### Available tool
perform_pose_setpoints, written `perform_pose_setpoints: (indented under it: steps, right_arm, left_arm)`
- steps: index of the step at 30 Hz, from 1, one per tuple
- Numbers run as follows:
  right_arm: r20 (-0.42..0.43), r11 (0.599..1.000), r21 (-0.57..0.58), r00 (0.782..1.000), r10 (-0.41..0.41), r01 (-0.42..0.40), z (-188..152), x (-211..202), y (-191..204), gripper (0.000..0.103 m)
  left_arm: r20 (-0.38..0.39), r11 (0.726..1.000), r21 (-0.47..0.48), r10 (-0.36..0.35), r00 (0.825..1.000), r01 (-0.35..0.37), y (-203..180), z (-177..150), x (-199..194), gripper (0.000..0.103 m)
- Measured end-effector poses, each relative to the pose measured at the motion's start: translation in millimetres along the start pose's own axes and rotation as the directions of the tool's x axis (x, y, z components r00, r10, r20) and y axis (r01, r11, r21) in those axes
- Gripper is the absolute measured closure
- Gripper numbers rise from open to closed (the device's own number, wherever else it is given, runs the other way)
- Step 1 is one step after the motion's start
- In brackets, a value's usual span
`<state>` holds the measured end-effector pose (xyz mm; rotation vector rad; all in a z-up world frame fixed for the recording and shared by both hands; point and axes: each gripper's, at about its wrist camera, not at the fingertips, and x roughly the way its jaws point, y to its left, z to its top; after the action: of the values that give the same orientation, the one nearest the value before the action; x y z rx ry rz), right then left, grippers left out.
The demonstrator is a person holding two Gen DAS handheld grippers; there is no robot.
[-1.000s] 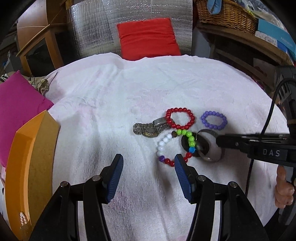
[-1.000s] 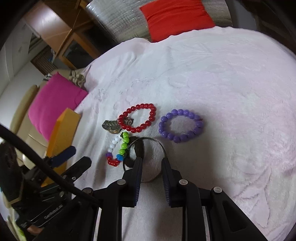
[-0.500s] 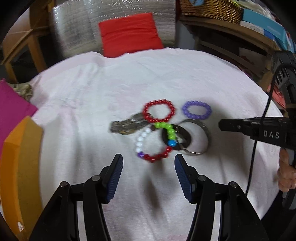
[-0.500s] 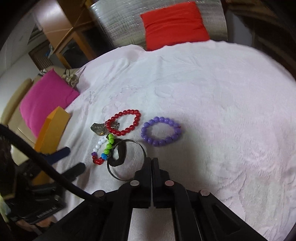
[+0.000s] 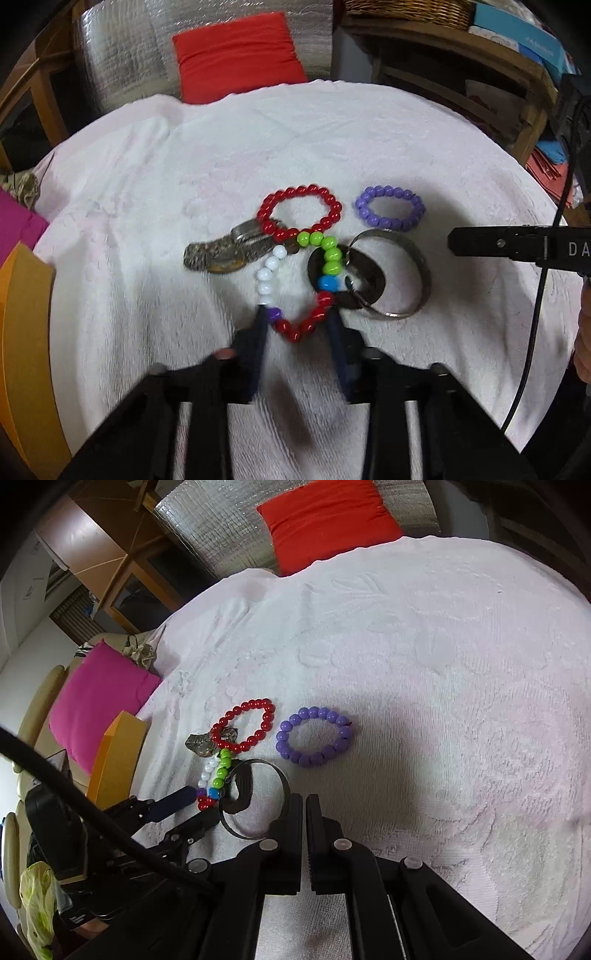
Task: Organize jewelry
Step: 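Grasp the multicolor bead bracelet with the left gripper while the right grasps the silver cuff bangle, then carry the multicolor bracelet into the orange box and release while the right drops the silver bangle in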
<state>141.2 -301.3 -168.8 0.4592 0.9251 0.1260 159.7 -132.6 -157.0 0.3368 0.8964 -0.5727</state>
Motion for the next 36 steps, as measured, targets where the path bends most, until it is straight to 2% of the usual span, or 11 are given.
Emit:
perform_pose_setpoints:
  steps: [2, 6, 8, 9, 10, 13, 15, 17, 19, 30, 36]
  right_arm:
    - [0.000, 1.000, -0.003, 1.000, 0.002, -0.002, -0.6, 0.8, 1.2, 0.099]
    - [-0.013, 1.000, -0.021, 1.000, 0.002, -0.003, -1.0, 9.0, 10.1, 0.097]
    - [-0.017, 0.999, -0.036, 1.000, -0.007, 0.006, -2.2, 13.4, 15.1, 0.076]
    - [-0.017, 0.999, -0.046, 1.000, -0.012, 0.012, -2.8, 15.9, 18.4, 0.070]
    - [-0.013, 0.998, -0.056, 1.000, -0.018, 0.017, -3.4, 18.2, 21.5, 0.066]
    - [0.016, 0.992, -0.103, 0.997, -0.073, 0.075, -5.0, 24.9, 29.8, 0.066]
    - [0.020, 0.985, -0.135, 0.994, -0.109, 0.111, -6.0, 30.8, 34.2, 0.074]
    - [0.041, 0.973, -0.174, 0.988, -0.147, 0.152, -7.2, 33.8, 38.9, 0.094]
    - [0.053, 0.960, -0.207, 0.982, -0.181, 0.188, -9.0, 35.9, 42.1, 0.098]
    - [0.150, 0.964, -0.186, 0.975, -0.165, 0.192, -5.8, 0.8, 39.7, 0.100]
    - [0.189, 0.968, -0.172, 0.971, -0.148, 0.181, -5.9, -13.4, 43.8, 0.100]
  left_arm:
    - [0.007, 1.000, -0.005, -0.001, 1.000, 0.001, 2.2, 1.0, -1.0, 0.094]
    - [0.009, 0.998, -0.054, -0.027, 1.000, 0.028, 12.8, 0.6, -5.0, 0.094]
    - [0.022, 0.996, -0.078, -0.033, 0.999, 0.034, 19.7, 0.1, -10.6, 0.094]
    - [0.030, 0.996, -0.086, -0.036, 0.999, 0.038, 21.9, -0.1, -14.0, 0.094]
    - [0.043, 0.994, -0.096, -0.040, 0.998, 0.044, 24.9, -0.1, -18.9, 0.094]
    - [0.074, 0.992, -0.118, -0.043, 0.996, 0.051, 32.7, -1.2, -30.6, 0.094]
    - [0.086, 0.990, -0.128, -0.042, 0.995, 0.053, 37.0, -1.6, -34.8, 0.094]
    - [0.093, 0.990, -0.134, -0.036, 0.995, 0.048, 39.8, -2.5, -38.4, 0.094]
    - [0.101, 0.989, -0.142, -0.032, 0.994, 0.046, 43.0, -3.1, -41.3, 0.094]
    - [0.167, 0.985, -0.170, -0.002, 0.986, 0.031, 51.0, -6.6, -69.4, 0.094]
    - [0.228, 0.981, -0.191, 0.012, 0.974, 0.033, 60.9, -11.3, -97.2, 0.094]
